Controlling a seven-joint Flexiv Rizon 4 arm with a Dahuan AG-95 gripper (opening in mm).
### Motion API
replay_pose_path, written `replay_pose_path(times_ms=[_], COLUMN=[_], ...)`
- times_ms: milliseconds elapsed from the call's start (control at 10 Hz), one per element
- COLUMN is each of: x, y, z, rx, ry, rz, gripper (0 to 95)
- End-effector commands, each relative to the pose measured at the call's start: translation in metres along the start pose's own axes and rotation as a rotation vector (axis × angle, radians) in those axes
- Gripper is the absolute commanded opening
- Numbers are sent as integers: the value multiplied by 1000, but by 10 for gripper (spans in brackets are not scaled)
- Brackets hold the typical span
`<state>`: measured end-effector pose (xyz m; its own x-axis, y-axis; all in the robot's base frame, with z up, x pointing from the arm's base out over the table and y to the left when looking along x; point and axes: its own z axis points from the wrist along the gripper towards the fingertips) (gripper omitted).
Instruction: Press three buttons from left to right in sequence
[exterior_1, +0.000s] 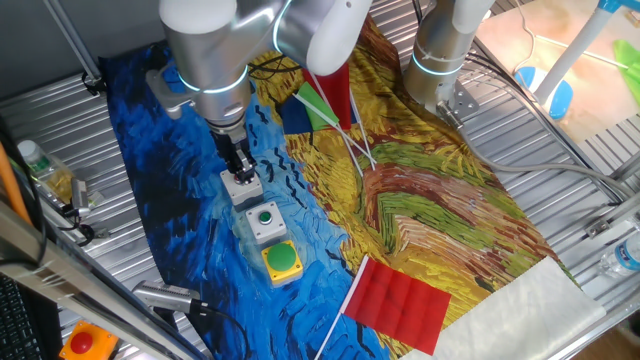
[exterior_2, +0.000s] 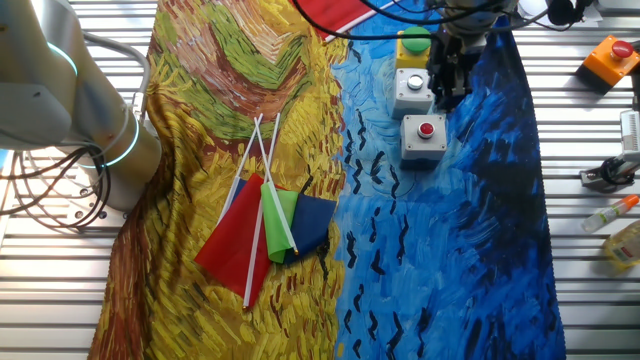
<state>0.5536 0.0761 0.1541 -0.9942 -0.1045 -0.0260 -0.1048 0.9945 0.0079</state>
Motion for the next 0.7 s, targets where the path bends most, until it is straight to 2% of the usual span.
replay_pose_path(times_ms=[100, 700], x=[0, 0], y=[-1, -1], z=[0, 0], rx=[4, 1], ry=[-6, -19], rz=[9, 14], gripper=[190, 190])
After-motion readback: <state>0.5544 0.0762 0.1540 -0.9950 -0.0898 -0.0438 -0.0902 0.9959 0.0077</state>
